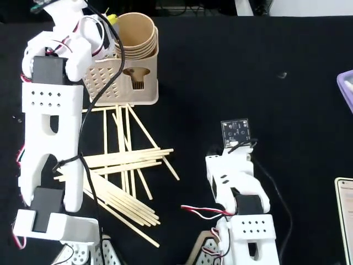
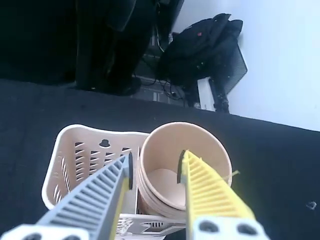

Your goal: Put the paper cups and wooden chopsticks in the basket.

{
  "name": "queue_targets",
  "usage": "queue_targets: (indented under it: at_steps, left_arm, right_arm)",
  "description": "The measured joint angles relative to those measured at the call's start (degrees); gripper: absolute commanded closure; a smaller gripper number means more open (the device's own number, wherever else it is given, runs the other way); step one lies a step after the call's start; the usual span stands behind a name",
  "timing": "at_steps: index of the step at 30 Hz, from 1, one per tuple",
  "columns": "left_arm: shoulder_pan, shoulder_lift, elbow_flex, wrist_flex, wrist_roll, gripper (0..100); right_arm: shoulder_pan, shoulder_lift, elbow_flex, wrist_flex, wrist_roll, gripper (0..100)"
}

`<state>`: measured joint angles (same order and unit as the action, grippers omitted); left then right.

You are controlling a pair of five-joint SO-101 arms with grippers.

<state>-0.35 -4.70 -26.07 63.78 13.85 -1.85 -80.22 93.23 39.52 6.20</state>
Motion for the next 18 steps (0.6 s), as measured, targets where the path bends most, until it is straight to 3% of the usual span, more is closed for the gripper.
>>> queue_targets:
  at_steps: [10,15,18]
  left_arm:
    - [1.6,0.0,5.4,0.4,0.1,82]
    - [-1.3,-3.5,1.9,7.5,0.1,82]
    - [-5.7,-7.1,1.1,12.3,0.1,82]
  right_arm:
    - [0.0,0.0,0.0,0.0,0.0,98.3]
    - [0.0,0.0,0.0,0.0,0.0,98.0]
    - [-0.1,0.0,0.0,0.0,0.4,90.7]
